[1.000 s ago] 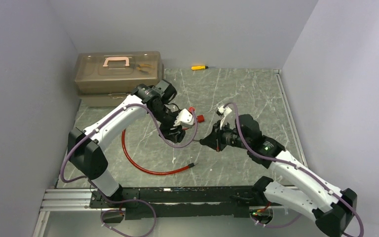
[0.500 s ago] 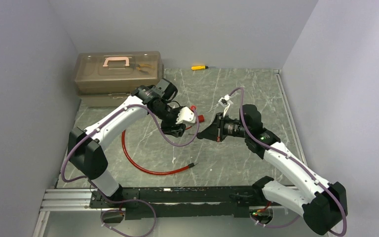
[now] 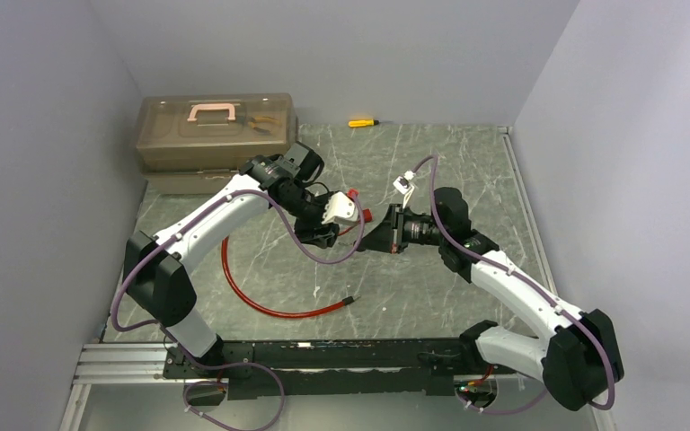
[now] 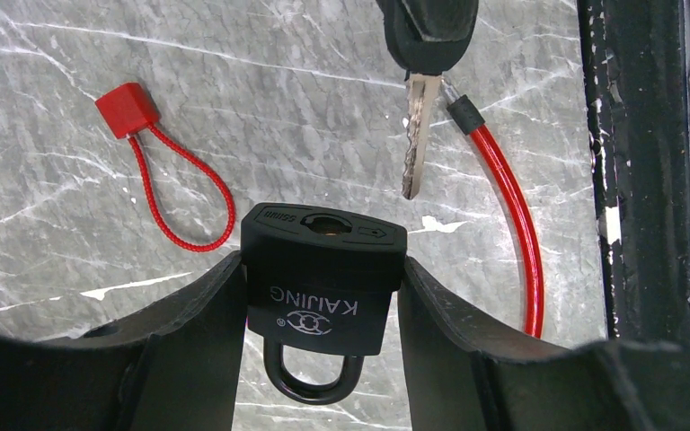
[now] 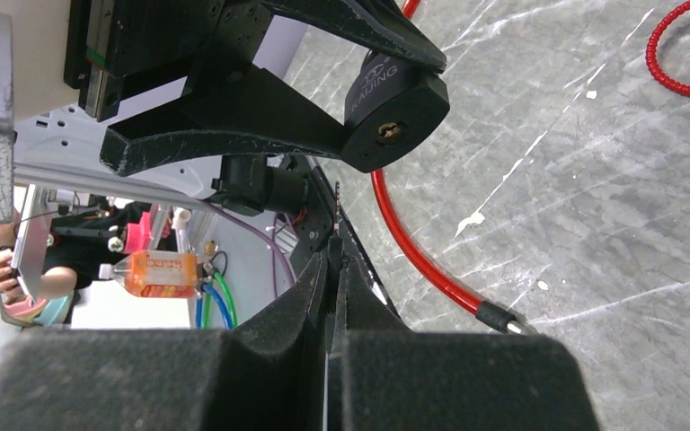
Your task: Unlock with the key
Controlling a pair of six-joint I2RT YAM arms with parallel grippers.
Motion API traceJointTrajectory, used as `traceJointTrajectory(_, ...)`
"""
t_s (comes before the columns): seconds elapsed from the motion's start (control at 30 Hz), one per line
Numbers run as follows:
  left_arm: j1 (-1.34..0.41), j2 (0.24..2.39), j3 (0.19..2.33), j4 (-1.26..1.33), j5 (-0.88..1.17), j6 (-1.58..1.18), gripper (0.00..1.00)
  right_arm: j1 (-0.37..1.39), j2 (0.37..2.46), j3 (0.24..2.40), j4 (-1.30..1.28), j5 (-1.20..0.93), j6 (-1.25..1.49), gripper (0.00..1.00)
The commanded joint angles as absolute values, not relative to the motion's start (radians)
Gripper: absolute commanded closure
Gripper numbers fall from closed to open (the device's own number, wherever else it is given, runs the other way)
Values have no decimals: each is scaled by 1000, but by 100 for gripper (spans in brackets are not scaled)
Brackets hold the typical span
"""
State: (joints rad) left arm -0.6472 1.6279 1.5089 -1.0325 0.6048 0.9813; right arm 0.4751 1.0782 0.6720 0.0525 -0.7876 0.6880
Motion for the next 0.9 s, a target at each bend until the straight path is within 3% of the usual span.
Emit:
traceJointTrajectory(0.0, -655, 1580, 1534, -1004, 656, 976, 100, 469, 1090, 665, 152, -819, 719, 100)
traceJointTrajectory(0.87, -691, 1569, 1543, -1020, 682, 968, 100, 449, 1162, 620, 271, -805, 770, 100)
